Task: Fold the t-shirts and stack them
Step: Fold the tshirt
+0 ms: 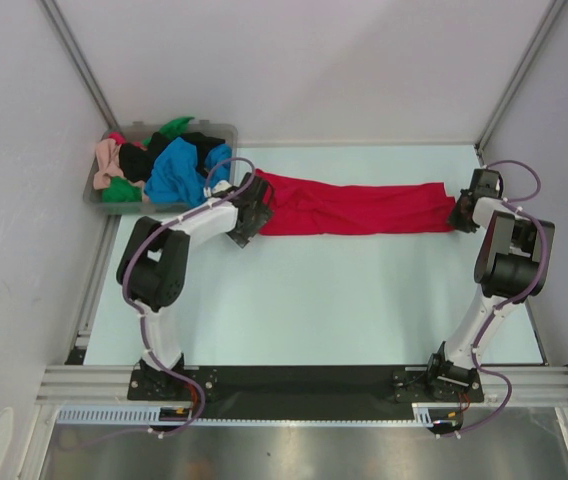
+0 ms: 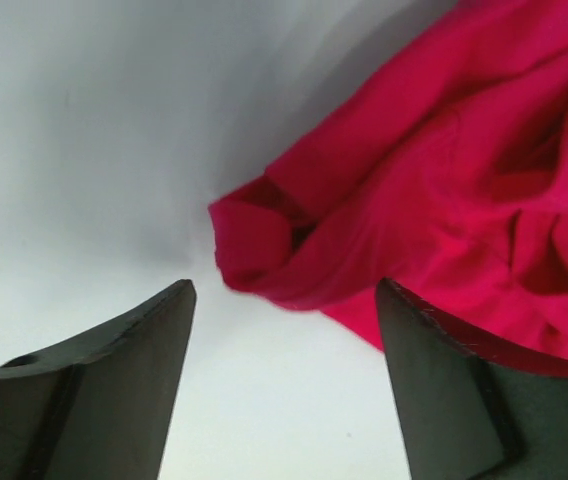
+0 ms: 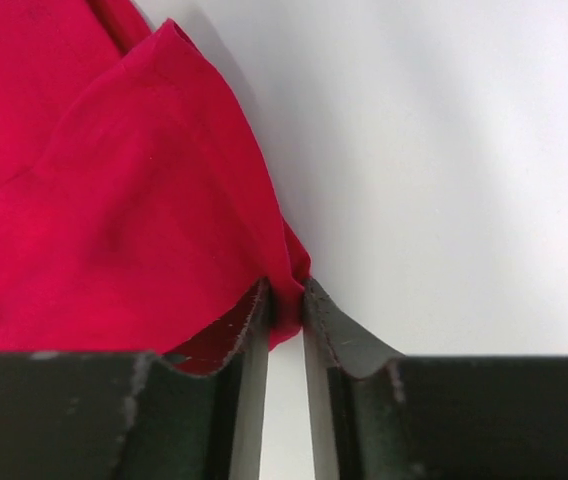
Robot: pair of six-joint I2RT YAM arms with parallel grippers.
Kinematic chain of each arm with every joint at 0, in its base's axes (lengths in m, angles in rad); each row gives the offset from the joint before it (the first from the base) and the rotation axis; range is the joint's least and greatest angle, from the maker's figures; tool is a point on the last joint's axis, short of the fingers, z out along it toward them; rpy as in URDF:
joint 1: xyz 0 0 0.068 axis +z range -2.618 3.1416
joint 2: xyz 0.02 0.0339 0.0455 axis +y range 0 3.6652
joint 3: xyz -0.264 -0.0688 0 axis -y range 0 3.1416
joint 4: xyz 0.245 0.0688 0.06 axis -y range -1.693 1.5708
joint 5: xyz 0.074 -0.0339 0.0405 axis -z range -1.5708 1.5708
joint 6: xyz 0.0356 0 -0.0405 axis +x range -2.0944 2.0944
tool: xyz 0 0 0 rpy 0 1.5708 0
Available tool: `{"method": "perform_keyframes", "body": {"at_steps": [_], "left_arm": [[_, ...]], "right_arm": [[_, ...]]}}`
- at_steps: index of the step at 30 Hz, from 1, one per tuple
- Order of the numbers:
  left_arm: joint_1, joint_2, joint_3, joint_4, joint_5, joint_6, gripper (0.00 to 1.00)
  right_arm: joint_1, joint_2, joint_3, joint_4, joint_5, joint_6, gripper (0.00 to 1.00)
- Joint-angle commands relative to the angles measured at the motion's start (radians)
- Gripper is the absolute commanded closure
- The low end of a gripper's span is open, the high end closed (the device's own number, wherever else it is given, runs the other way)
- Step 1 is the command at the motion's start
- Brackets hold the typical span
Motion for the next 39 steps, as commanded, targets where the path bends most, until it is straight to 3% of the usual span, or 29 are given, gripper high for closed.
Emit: {"method": "perform_keyframes", "body": {"at_steps": [1, 7, 8, 11, 20, 25, 34, 39], "left_arm": [[0.013, 0.041, 0.064, 0.037, -0.050, 0.020, 0.24], [0.018, 0.074, 0.071, 0.094, -0.068, 0.062, 0.57], [0.019, 0.080, 0.082, 0.102, -0.074, 0.099, 0.74], [0.025, 0.121, 0.145, 0.106, -0.080, 0.190, 1.00], [0.065, 0.278, 0.356, 0.157, 0.015, 0.501, 1.00], [0.097, 0.403, 0.540, 0.171, 0.172, 0.625, 1.00], [0.117, 0.629, 0.895, 0.188, 0.309, 0.756, 0.99], [0.128, 0.698, 1.011, 0.258, 0.383, 0.784, 0.97]], "right_arm": [[0.005, 0.014, 0.027, -0.032, 0.020, -0.010, 0.78], [0.005, -0.003, 0.012, -0.055, 0.030, -0.015, 0.96], [0.005, -0.017, 0.004, -0.061, 0.030, -0.013, 1.00], [0.005, -0.070, -0.053, -0.069, 0.037, -0.001, 1.00], [0.029, -0.302, -0.321, -0.106, 0.034, 0.068, 1.00], [0.115, -0.487, -0.450, -0.150, 0.042, 0.163, 1.00], [0.408, -0.721, -0.599, -0.305, 0.112, 0.379, 1.00], [0.578, -0.863, -0.653, -0.405, 0.119, 0.532, 1.00]]}}
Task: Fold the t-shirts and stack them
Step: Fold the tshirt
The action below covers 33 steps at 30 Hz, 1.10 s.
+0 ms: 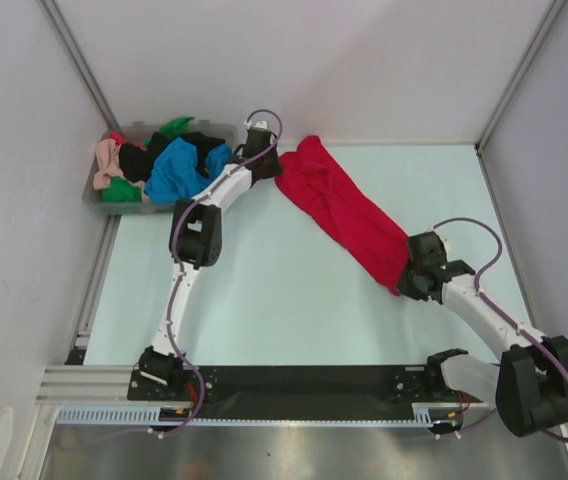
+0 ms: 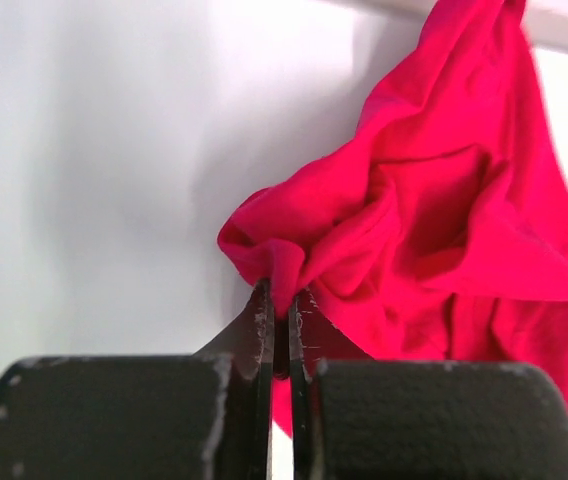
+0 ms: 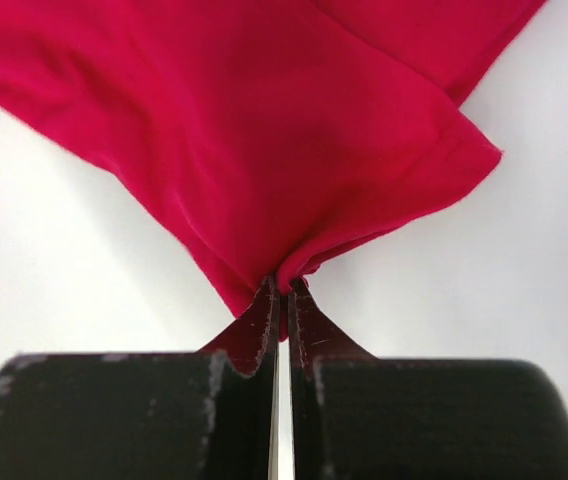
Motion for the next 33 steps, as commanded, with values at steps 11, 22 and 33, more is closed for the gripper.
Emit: {"method": "perform_keyframes", "body": {"at_steps": [11, 22, 33], "left_arm": [[0.002, 0.156, 0.223, 0.272, 0.203, -0.184, 0.99], [-0.035, 0.224, 0.292, 0.329, 0.151, -0.239, 1.00], [-0.014, 0.132, 0.264, 0.284, 0.184, -0.153, 0.62]], "right_arm": [[0.641, -0.026, -0.082, -0.130, -0.019, 0.518, 1.00], [0.817, 0.158, 0.058, -0.121, -0.037, 0.540, 1.00], [0.862, 0.159, 0.128, -0.046, -0.065, 0.437, 0.78]]}}
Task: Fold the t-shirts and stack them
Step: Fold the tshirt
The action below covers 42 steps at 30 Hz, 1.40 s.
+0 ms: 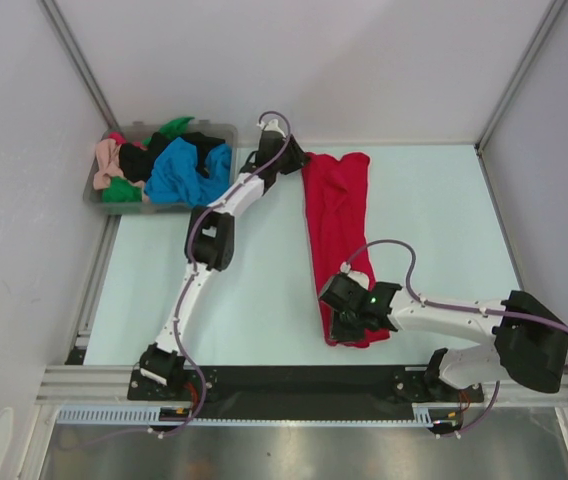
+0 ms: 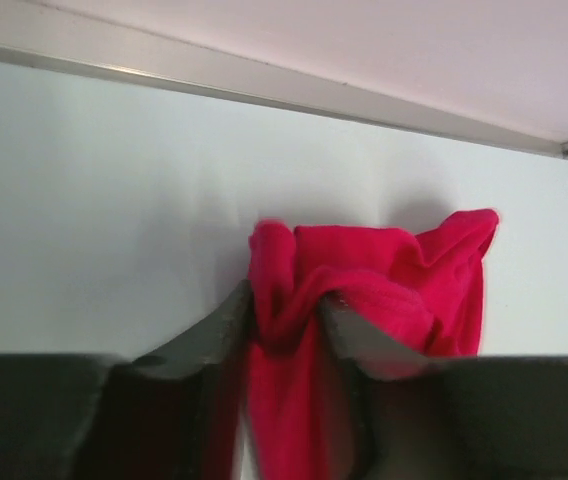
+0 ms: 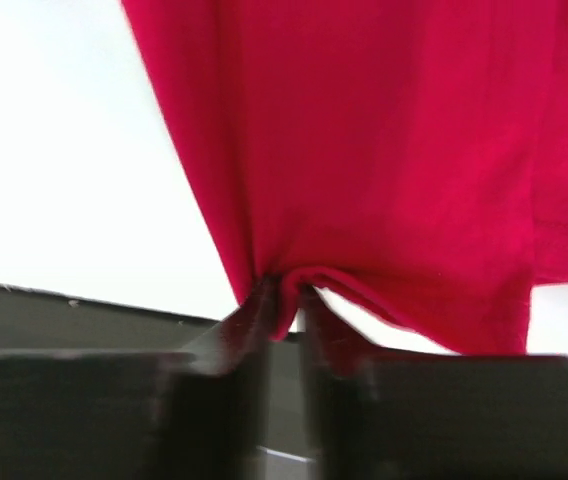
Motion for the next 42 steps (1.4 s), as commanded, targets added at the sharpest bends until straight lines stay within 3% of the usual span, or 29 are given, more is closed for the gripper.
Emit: {"method": "perform_keyframes", "body": {"at_steps": [1, 3, 4, 5, 6, 8, 11, 12, 15, 17, 18, 21, 26, 31, 36, 42], "left_arm": [[0.029, -0.117, 0.016, -0.030, 0.030, 0.080, 0.39], [0.032, -0.244, -0.060, -0.067, 0.025, 0.131, 0.17], [0.032, -0.301, -0.091, -0.101, 0.015, 0.193, 0.11], [0.032, -0.350, -0.125, -0.123, 0.004, 0.214, 0.07], [0.032, -0.399, -0.199, -0.138, 0.001, 0.226, 0.05], [0.032, -0.553, -0.273, -0.201, -0.002, 0.251, 0.04], [0.026, -0.781, -0.500, -0.248, -0.028, 0.222, 0.04], [0.024, -0.838, -0.571, -0.250, -0.030, 0.199, 0.04], [-0.026, -1.085, -1.020, -0.226, -0.068, 0.005, 0.06], [-0.066, -1.273, -1.221, -0.159, -0.085, -0.094, 0.07], [-0.109, -1.335, -1.390, -0.110, -0.091, -0.211, 0.10], [-0.201, -1.487, -1.597, -0.081, -0.115, -0.358, 0.14], [-0.350, -1.586, -1.726, -0.126, -0.167, -0.479, 0.19], [-0.518, -1.537, -1.832, -0.095, -0.146, -0.679, 0.20], [-0.712, -1.452, -1.806, -0.040, -0.151, -0.810, 0.22], [-0.802, -1.386, -1.825, -0.007, -0.148, -0.900, 0.26]], "right_arm": [[0.016, -0.024, 0.058, 0.012, -0.012, -0.089, 0.57], [-0.007, -0.087, 0.109, 0.002, 0.014, -0.154, 0.27], [-0.070, -0.108, 0.127, -0.004, 0.010, -0.215, 0.11], [-0.108, -0.130, 0.144, -0.006, -0.004, -0.252, 0.03], [-0.151, -0.153, 0.181, -0.009, -0.054, -0.284, 0.00], [-0.310, -0.219, 0.212, -0.014, -0.093, -0.367, 0.00], [-0.472, -0.262, 0.244, -0.014, -0.166, -0.451, 0.00], [-0.575, -0.259, 0.244, -0.012, -0.191, -0.514, 0.00], [-0.761, -0.207, 0.220, 0.008, -0.232, -0.588, 0.00], [-0.841, -0.141, 0.203, 0.023, -0.257, -0.605, 0.00], [-0.892, -0.123, 0.195, 0.061, -0.272, -0.622, 0.00], [-0.964, -0.052, 0.186, 0.132, -0.356, -0.633, 0.05], [-0.969, 0.017, 0.178, 0.114, -0.432, -0.685, 0.14], [-0.969, -0.023, 0.068, 0.035, -0.473, -0.718, 0.26], [-0.902, -0.093, 0.040, -0.037, -0.443, -0.693, 0.27], [-0.880, -0.121, 0.006, -0.045, -0.440, -0.578, 0.24]]}}
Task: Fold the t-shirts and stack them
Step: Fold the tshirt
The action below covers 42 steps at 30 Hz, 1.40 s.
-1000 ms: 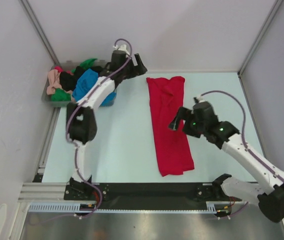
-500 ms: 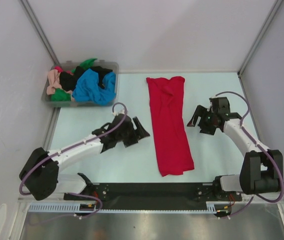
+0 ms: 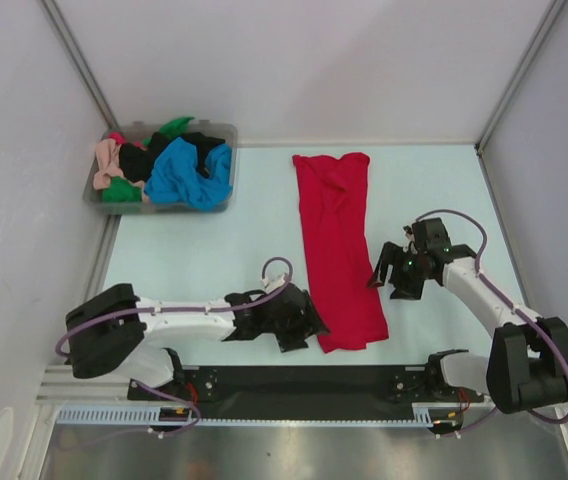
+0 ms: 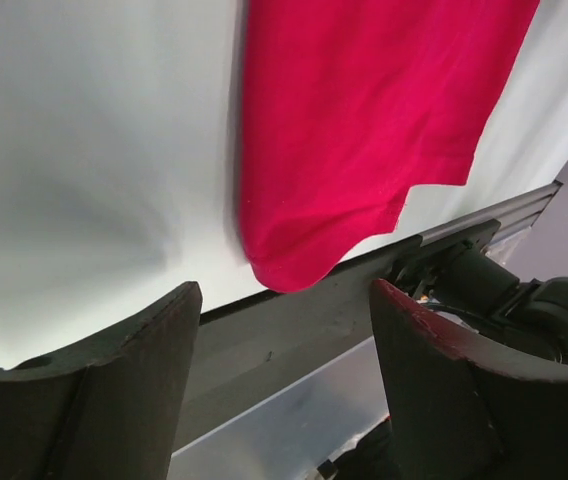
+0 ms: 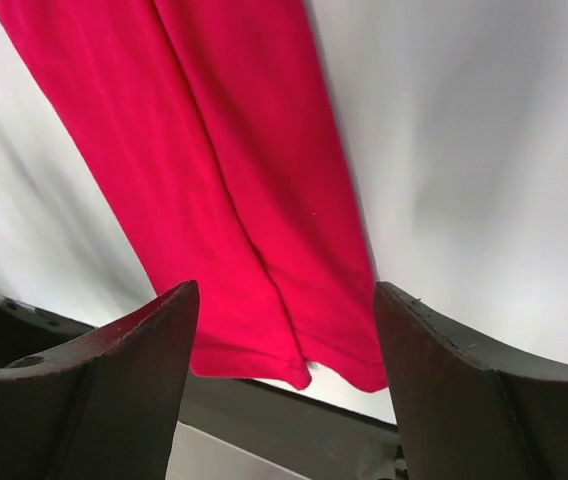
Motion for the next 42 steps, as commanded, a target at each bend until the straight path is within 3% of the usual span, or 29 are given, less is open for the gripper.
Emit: {"method": "perform_keyframes", "body": {"at_steps": [1, 7, 13, 16, 17, 18, 24, 32, 42], "left_arm": [[-0.033, 0.020, 0.000, 0.072, -0.014, -0.112, 0.27], [-0.056, 0.141, 0.018, 0.159, 0.019, -0.128, 0.35], [-0.070, 0.148, -0.009, 0.138, -0.002, -0.171, 0.47], [-0.070, 0.148, -0.023, 0.109, -0.042, -0.168, 0.74], [-0.068, 0.148, -0.023, 0.097, -0.043, -0.157, 0.92], [-0.068, 0.146, -0.025, 0.090, -0.042, -0.152, 1.00], [-0.032, 0.048, -0.038, -0.044, -0.071, -0.053, 1.00], [-0.006, -0.044, -0.103, -0.109, -0.062, 0.010, 1.00], [-0.007, -0.056, -0.077, -0.150, -0.022, 0.084, 1.00]], "right_arm": [[0.002, -0.057, -0.035, -0.001, -0.003, 0.078, 0.24], [0.003, -0.146, -0.121, 0.020, 0.009, 0.114, 0.31], [0.012, -0.158, -0.129, 0.005, 0.028, 0.107, 0.32], [0.020, -0.169, -0.144, 0.005, 0.028, 0.119, 0.34], [0.034, -0.175, -0.150, 0.008, 0.023, 0.133, 0.34], [0.044, -0.180, -0.156, 0.012, 0.025, 0.142, 0.34], [0.187, -0.195, -0.198, 0.025, 0.068, 0.232, 0.34], [0.294, -0.267, -0.253, 0.020, 0.095, 0.355, 0.35], [0.354, -0.332, -0.288, 0.013, 0.100, 0.417, 0.48]]}}
